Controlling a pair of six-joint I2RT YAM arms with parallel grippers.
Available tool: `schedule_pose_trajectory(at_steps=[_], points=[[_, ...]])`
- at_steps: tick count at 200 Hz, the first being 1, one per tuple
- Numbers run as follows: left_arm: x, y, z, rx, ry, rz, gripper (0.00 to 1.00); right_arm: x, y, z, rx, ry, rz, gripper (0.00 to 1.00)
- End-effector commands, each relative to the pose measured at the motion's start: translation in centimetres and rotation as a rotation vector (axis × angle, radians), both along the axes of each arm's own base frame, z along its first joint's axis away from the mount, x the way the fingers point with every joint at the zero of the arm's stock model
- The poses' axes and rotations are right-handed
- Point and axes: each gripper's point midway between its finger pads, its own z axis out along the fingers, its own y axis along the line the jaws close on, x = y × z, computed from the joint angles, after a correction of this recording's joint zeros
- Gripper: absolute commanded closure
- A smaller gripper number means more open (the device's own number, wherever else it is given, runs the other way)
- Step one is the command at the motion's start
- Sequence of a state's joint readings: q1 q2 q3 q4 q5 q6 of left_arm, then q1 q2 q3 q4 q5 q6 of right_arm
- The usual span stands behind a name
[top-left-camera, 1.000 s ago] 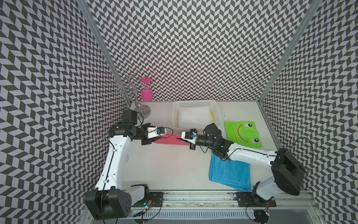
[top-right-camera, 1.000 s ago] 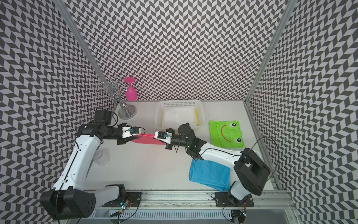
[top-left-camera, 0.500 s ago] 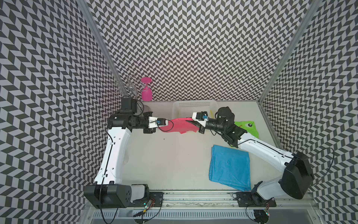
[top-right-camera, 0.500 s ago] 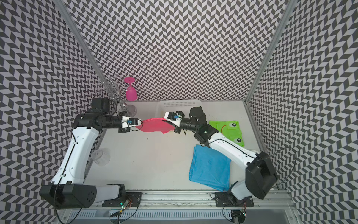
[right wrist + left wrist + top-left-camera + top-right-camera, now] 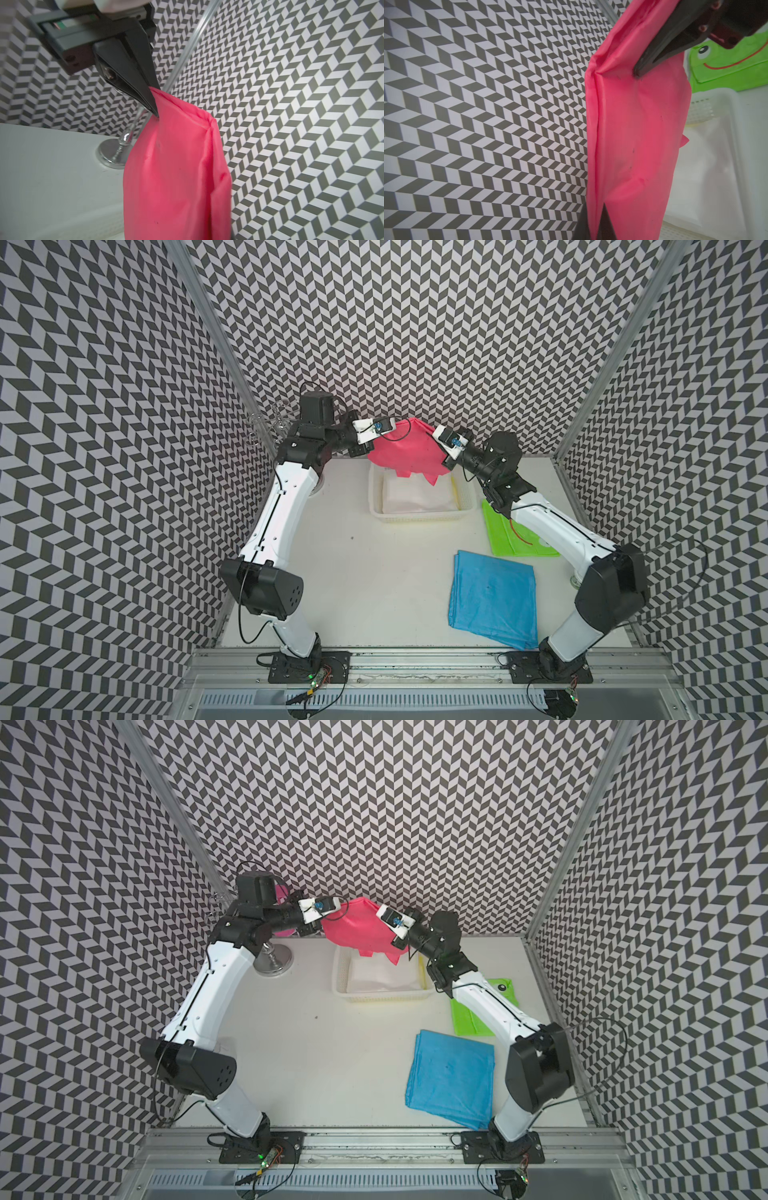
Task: Put the folded raincoat in the basket
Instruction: Place the raincoat in the basket.
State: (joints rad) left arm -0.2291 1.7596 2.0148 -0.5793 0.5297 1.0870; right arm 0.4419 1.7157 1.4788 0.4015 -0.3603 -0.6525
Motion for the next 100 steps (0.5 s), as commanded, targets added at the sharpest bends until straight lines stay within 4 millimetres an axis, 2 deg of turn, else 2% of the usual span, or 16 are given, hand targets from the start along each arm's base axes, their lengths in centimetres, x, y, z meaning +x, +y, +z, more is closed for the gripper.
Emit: schedule_pose_trajectory(at_steps=[1,27,51,65,100], points=[[3.9,-0.2,3.6,-0.065,-0.169,0.124,1.0,4.5,-2.4,0.5,0.025,-0.097,-0.149,1.0],[7.4,-0.7,2.9,-0.069,-0.252,0.173,1.0,7.2,-2.9,0.3,0.021,-0.229,-0.124,1.0],[10.1,-1.3,1.2,-0.036,-0.319,0.183,1.0,10.9,-5.3,1.1,0.138,-0.258,-0.131,1.0],[11.5,-1.3,-0.2,-0.011,-0.352,0.198,1.0,12.3,-5.8,-0.1,0.125,-0.302,-0.135,1.0],[14.7,0.2,-1.6,-0.025,-0.445,0.306,1.0,14.4,-6.5,-2.8,0.103,-0.402,-0.123,1.0]])
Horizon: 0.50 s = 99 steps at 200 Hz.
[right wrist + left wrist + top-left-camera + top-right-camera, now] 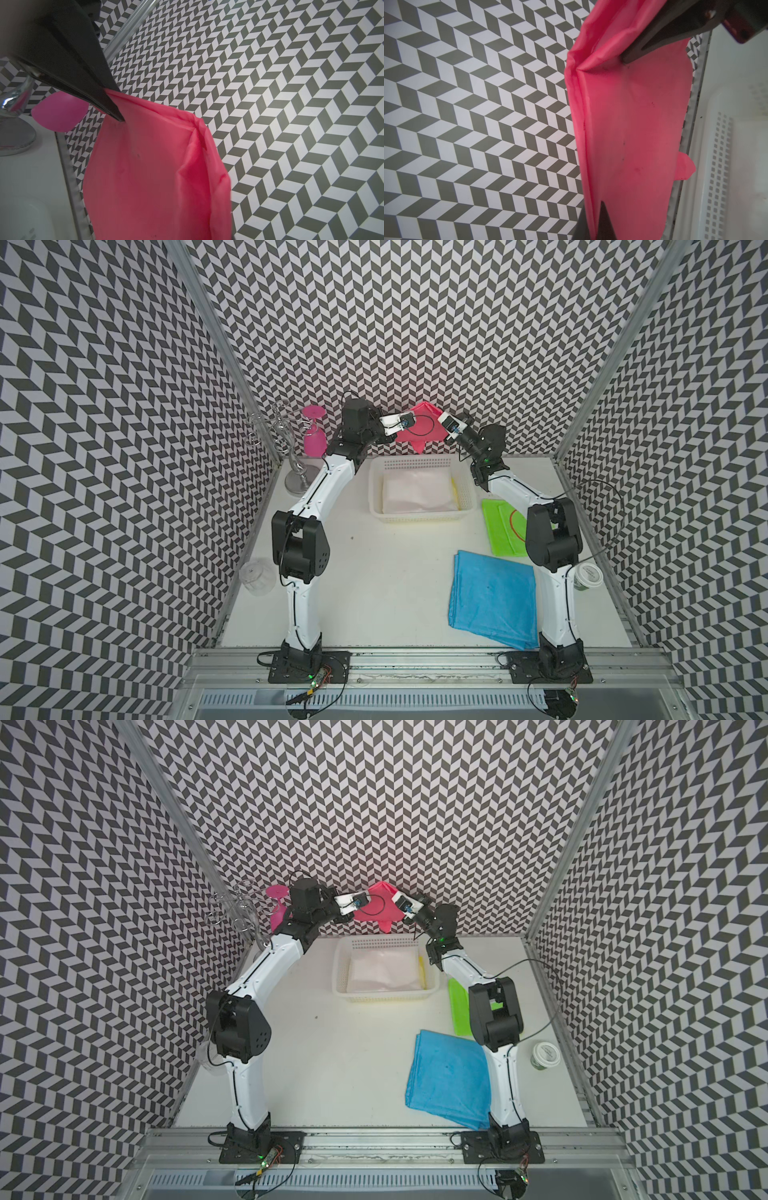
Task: Put the folded raincoat in the basket
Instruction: Place the raincoat in the basket.
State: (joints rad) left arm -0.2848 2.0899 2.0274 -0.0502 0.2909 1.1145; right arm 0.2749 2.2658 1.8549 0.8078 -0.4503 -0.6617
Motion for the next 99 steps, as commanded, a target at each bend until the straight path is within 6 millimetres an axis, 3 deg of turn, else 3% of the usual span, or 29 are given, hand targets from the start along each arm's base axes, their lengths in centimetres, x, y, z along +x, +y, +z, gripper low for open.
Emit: schedule_pose_trajectory(at_steps=[1,27,46,79,99], points=[[2.0,3.0,4.5,-0.04,-0.216,0.129,1.0,0.4,-2.6,2.4,0.05,-0.172,-0.037,1.0],[2.9,3.1,2.5,-0.022,-0.181,0.141,1.0,0.7,-1.5,-0.5,0.051,-0.129,0.058,1.0],[2.6,3.1,-0.8,0.028,-0.104,0.122,1.0,0.4,-0.5,-3.9,0.022,-0.078,0.118,1.0],[-0.1,3.1,-6.4,0.12,0.024,0.052,1.0,-0.8,-0.1,-7.8,-0.023,-0.022,0.164,1.0],[-2.4,2.7,-9.1,0.165,0.131,-0.023,0.9,-2.1,0.1,-9.8,-0.069,0.005,0.224,1.0]])
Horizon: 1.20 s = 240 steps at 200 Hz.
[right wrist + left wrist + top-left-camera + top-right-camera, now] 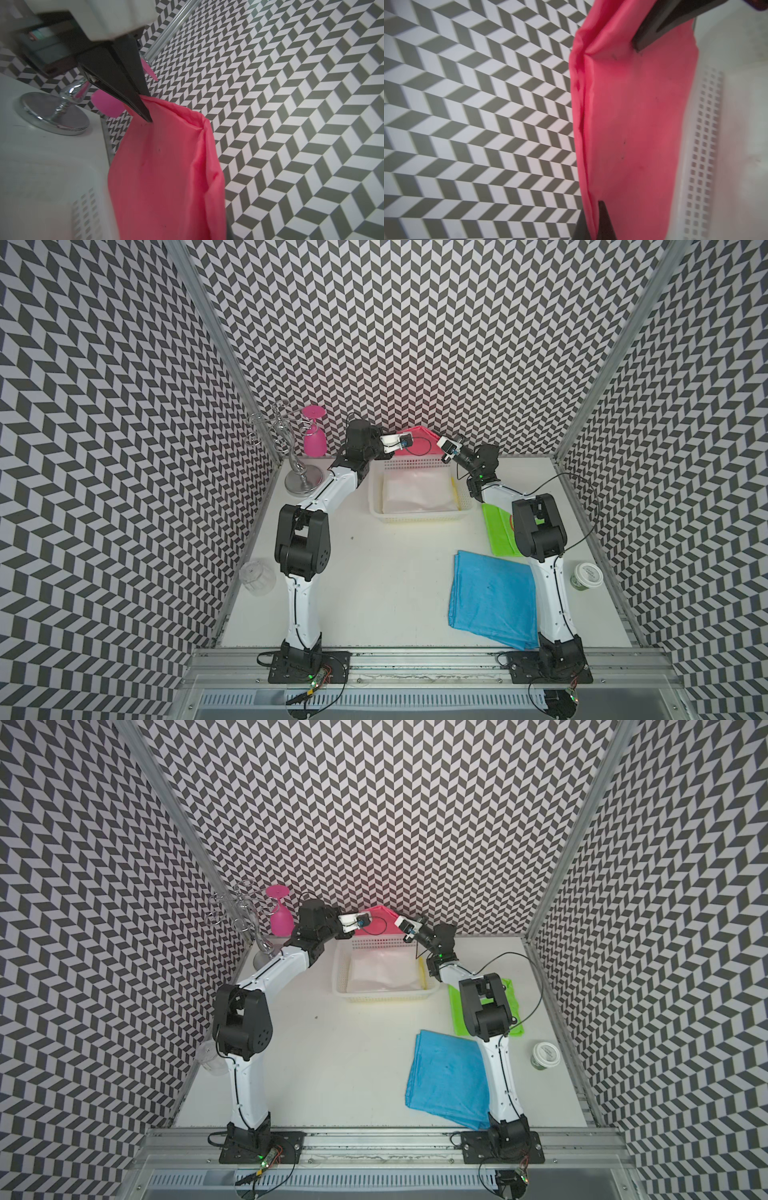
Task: Put the folded raincoat in the basket
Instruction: Place the raincoat in the basket.
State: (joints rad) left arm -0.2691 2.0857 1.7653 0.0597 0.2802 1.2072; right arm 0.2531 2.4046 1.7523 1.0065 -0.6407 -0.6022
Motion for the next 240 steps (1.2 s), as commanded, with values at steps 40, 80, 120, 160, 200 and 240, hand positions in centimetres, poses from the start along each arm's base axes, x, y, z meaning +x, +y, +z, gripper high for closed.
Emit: schedule_pose_trajectory(at_steps=[40,80,120,160,200,240], points=[[-5.7,1.3,-1.0,0.045,0.162,-0.116,0.71,-4.7,-1.2,-3.5,-0.161,-0.087,0.206,0.99],[-8.4,1.8,-2.2,0.033,0.293,-0.177,0.68,-7.5,-0.9,-6.2,-0.265,-0.089,0.347,1.0],[-10.2,3.4,-0.5,-0.067,0.365,-0.224,0.52,-10.9,0.1,-6.3,-0.292,-0.112,0.442,1.0],[-9.6,5.7,0.4,-0.182,0.417,-0.191,0.3,-13.0,1.2,-7.2,-0.34,-0.12,0.526,1.0],[-8.4,6.4,-2.5,-0.229,0.509,-0.106,0.28,-13.1,0.8,-9.4,-0.43,-0.045,0.564,0.94],[-8.8,5.5,-4.2,-0.231,0.549,-0.119,0.3,-11.8,-0.7,-10.4,-0.484,0.001,0.516,0.88]])
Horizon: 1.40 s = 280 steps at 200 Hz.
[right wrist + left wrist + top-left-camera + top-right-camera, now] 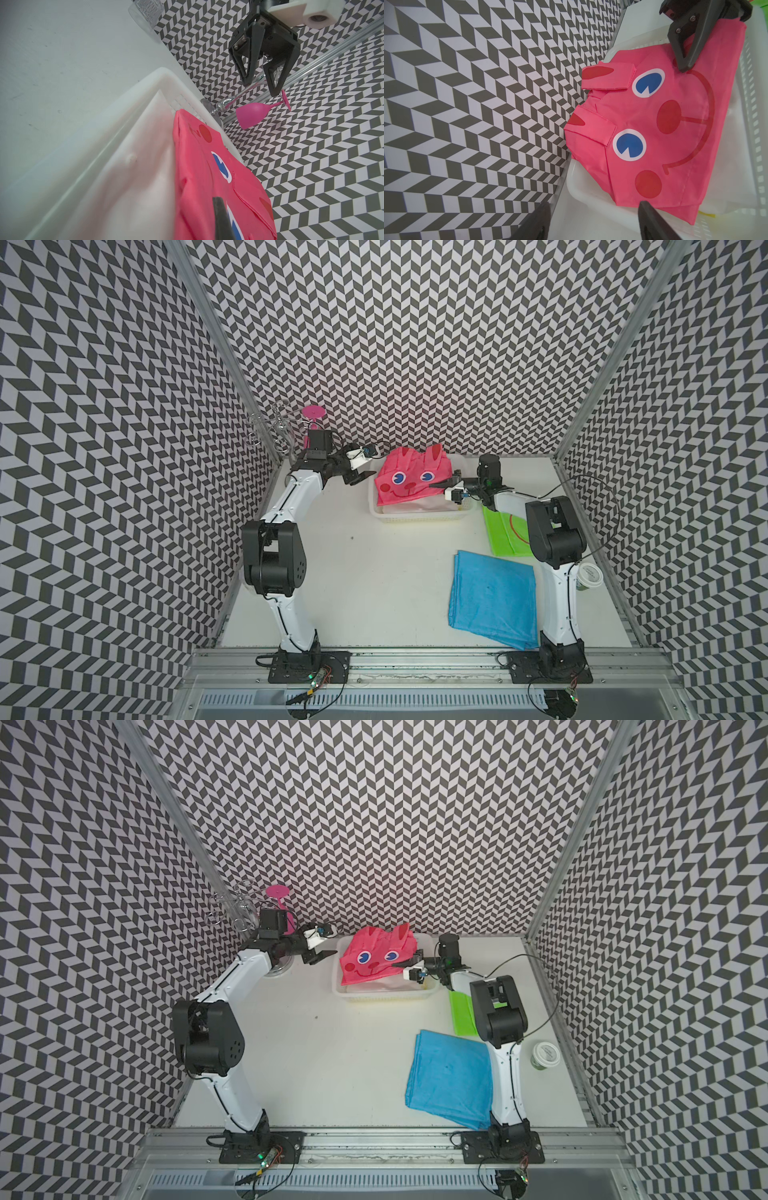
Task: Put the folded raincoat in the basket
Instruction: Place the raincoat in the basket.
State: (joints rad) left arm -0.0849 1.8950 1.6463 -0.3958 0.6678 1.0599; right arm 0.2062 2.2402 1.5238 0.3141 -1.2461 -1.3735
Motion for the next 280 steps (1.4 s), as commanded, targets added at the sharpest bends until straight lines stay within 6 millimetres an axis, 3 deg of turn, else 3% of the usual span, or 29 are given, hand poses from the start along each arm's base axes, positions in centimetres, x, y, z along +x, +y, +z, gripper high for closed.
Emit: schedule_pose_trajectory(at_steps=[1,23,68,110,118,143,190,243,280], points=[[-0.3,-0.9,-1.7,-0.023,0.062,-0.007,0.3,-0.1,-1.4,0.5,-0.04,0.0,-0.015,0.87],[-0.7,-1.3,-1.9,-0.025,0.068,-0.02,0.3,-0.1,-2.1,1.1,-0.033,0.011,-0.02,0.85],[-1.4,-2.4,-2.5,-0.015,0.083,-0.049,0.31,-1.1,-2.3,0.7,-0.008,0.076,0.035,0.92],[-1.7,-3.1,-2.6,-0.012,0.09,-0.068,0.31,-0.4,-2.3,0.5,-0.009,0.082,0.033,0.92],[-1.8,-3.1,-2.7,-0.01,0.094,-0.071,0.31,-1.2,-2.2,1.1,0.024,0.106,0.087,0.94],[-2.1,-3.4,-3.0,-0.008,0.103,-0.081,0.31,-0.5,-2.6,1.3,0.01,0.086,0.054,0.72],[-1.9,-4.3,-4.7,0.066,0.101,-0.05,0.31,1.0,-5.5,2.4,-0.042,0.021,-0.081,0.5],[-1.7,-5.4,-5.1,0.004,0.154,-0.054,0.31,3.2,-8.1,1.9,-0.231,-0.046,-0.244,0.49],[-0.6,-5.7,-6.0,-0.025,0.196,0.009,0.31,3.4,-9.3,2.8,-0.332,-0.094,-0.319,0.48]])
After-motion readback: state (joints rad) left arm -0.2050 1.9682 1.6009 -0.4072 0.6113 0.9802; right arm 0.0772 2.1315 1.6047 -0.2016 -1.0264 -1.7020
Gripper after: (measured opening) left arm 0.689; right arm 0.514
